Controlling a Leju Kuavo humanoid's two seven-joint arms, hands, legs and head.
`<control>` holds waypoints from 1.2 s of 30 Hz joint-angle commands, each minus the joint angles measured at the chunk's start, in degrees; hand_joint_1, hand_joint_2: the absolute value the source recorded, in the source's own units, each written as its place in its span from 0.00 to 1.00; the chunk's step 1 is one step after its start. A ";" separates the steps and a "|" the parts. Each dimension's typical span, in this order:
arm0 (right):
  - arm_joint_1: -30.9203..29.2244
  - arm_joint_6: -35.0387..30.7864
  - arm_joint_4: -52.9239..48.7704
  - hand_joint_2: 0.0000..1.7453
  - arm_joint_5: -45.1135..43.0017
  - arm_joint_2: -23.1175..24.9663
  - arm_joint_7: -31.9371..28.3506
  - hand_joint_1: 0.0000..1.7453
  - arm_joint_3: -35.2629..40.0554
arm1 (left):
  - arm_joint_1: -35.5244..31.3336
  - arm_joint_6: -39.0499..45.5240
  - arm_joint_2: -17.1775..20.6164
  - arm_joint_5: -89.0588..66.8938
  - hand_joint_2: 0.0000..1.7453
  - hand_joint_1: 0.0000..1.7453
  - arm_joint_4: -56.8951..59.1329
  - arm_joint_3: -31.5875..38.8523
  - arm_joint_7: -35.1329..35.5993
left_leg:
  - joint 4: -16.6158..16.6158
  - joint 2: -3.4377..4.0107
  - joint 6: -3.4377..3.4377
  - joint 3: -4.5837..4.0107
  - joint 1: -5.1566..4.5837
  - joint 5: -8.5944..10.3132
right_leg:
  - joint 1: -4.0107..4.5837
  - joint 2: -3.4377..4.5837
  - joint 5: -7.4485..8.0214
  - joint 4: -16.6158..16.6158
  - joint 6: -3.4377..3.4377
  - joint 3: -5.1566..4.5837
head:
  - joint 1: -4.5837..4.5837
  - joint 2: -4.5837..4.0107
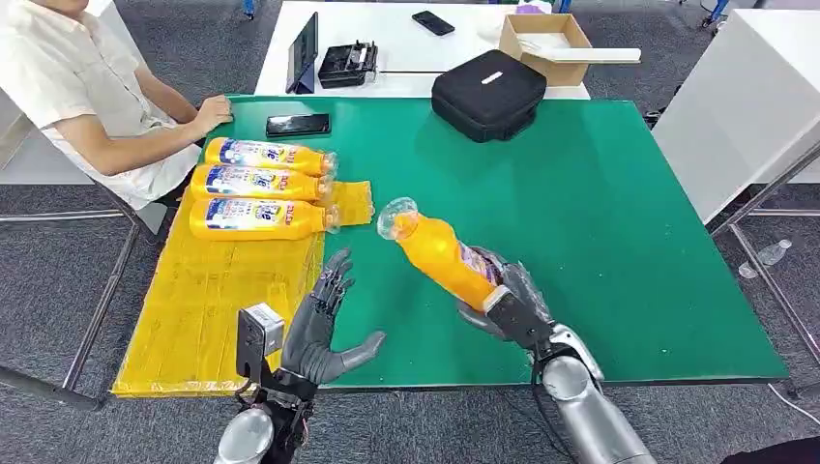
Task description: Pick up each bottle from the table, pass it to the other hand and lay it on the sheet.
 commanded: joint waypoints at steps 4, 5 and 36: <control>-0.01 -1.18 -3.41 1.00 3.69 8.40 -1.66 1.00 0.17 | -1.42 0.12 -3.26 3.39 1.00 0.00 5.74 2.14 0.32 | -0.01 0.13 -0.01 0.13 -0.03 -0.07 | 0.00 0.01 -0.06 -0.01 -0.27 0.13 | 0.00 0.00; -0.32 -1.32 -3.73 1.00 4.33 8.72 -1.69 1.00 0.46 | -1.76 0.50 -3.32 4.28 1.00 0.00 5.69 2.21 1.02 | 0.03 0.18 -0.02 0.06 -0.02 -0.08 | 0.01 0.06 -0.04 0.03 -0.29 0.05 | 0.00 0.00; -1.96 0.25 8.85 1.00 3.69 8.68 -3.48 1.00 7.51 | -4.90 -4.07 -3.09 10.68 1.00 0.00 8.27 -2.03 -2.86 | 0.00 0.03 0.00 -0.05 -0.02 -0.03 | 0.00 -0.07 -0.02 -0.04 -0.18 -0.05 | 0.00 0.00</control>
